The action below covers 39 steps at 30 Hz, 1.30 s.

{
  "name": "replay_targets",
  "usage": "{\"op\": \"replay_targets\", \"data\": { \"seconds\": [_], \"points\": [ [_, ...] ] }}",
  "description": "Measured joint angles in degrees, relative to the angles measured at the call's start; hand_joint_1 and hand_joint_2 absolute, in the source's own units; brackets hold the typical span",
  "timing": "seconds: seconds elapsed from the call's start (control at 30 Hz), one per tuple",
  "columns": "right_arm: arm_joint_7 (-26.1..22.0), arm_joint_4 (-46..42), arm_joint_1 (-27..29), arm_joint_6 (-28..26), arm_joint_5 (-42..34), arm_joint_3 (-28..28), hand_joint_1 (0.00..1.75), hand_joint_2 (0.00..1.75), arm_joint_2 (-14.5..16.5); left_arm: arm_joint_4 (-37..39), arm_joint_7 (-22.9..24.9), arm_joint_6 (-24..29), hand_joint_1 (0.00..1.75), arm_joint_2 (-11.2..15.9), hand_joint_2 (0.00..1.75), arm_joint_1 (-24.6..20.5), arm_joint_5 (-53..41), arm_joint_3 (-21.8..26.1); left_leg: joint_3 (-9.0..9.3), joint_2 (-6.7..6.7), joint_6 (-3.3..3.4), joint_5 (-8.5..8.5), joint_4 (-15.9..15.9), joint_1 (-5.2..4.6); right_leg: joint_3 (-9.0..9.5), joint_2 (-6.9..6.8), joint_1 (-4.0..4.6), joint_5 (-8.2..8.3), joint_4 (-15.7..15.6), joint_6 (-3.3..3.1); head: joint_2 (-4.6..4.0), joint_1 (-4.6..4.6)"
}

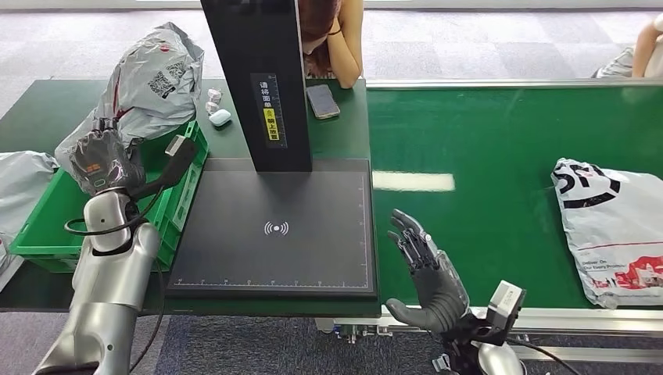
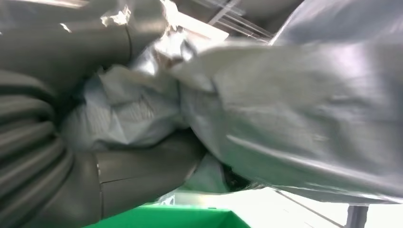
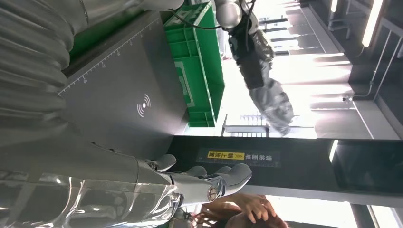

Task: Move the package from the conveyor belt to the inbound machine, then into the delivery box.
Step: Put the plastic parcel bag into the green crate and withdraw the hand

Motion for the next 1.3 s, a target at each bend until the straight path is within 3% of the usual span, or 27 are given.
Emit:
{"op": "replay_targets", "data": {
  "seconds": [0.13, 0.43, 0.67, 0.93, 1.07, 1.23, 1.3],
  "points": [
    [0.14, 0.26, -0.44, 0.27, 0.29, 0.01, 0.0, 1.75, 0.01, 8.25, 4.38, -2.97, 1.75, 3.62, 1.75, -3.53, -0.21, -2.33, -0.03, 0.11, 0.0, 0.0, 0.0, 0.0, -0.06, 0.11, -0.01, 0.03, -0.01, -0.03, 0.0, -0.01],
    [0.12, 0.57, -0.75, 0.92, 0.96, 0.0, 0.0, 1.75, 0.01, 21.16, 9.92, -11.62, 1.75, 7.26, 1.75, -8.02, -0.23, -6.68, -0.09, 0.1, 0.0, -0.02, 0.0, 0.0, -0.12, 0.1, 0.0, -0.01, -0.01, 0.0, 0.0, 0.0],
    [0.13, 0.56, -0.71, 1.03, 1.77, -0.02, 0.0, 1.75, 0.01, 28.93, 10.85, -18.57, 1.75, 8.68, 1.75, -11.14, -0.22, -8.07, -0.09, 0.1, 0.0, -0.02, 0.0, 0.0, -0.11, 0.1, 0.0, 0.0, 0.0, -0.01, 0.0, 0.0],
    [-0.07, 0.91, -0.76, 1.03, 2.52, -0.02, 0.0, 1.75, 0.06, 30.49, 9.35, -23.77, 1.7, 9.3, 1.75, -11.92, -0.23, -8.07, -0.09, 0.09, 0.0, -0.02, 0.0, 0.0, -0.1, 0.09, 0.0, 0.0, 0.0, -0.01, 0.0, 0.0],
    [-0.07, 0.97, -0.75, 1.05, 2.56, -0.02, 0.0, 1.75, 0.13, 30.56, 8.53, -24.26, 0.0, 9.4, 1.75, -11.96, -0.23, -8.07, -0.09, 0.1, 0.0, -0.01, 0.0, 0.0, -0.1, 0.09, 0.0, 0.01, 0.0, -0.02, 0.0, -0.01],
    [-0.08, 0.97, -0.72, 1.32, 2.68, -0.33, 0.0, 1.75, 0.4, 30.48, 5.57, -23.44, 0.0, 9.3, 1.75, -11.83, 2.62, -7.41, -0.09, 0.09, 0.0, -0.01, 0.0, 0.0, -0.1, 0.08, 0.0, 0.01, 0.01, -0.03, 0.0, -0.01],
    [-0.06, 0.93, -0.66, 1.36, 2.74, -0.42, 0.0, 1.75, 0.49, 29.8, 3.52, -20.85, 0.0, 9.1, 1.75, -11.36, 4.72, -6.58, -0.09, 0.09, -0.01, 0.0, 0.0, 0.0, -0.11, 0.09, 0.0, 0.02, 0.0, -0.03, 0.0, -0.01]
  ]
}}
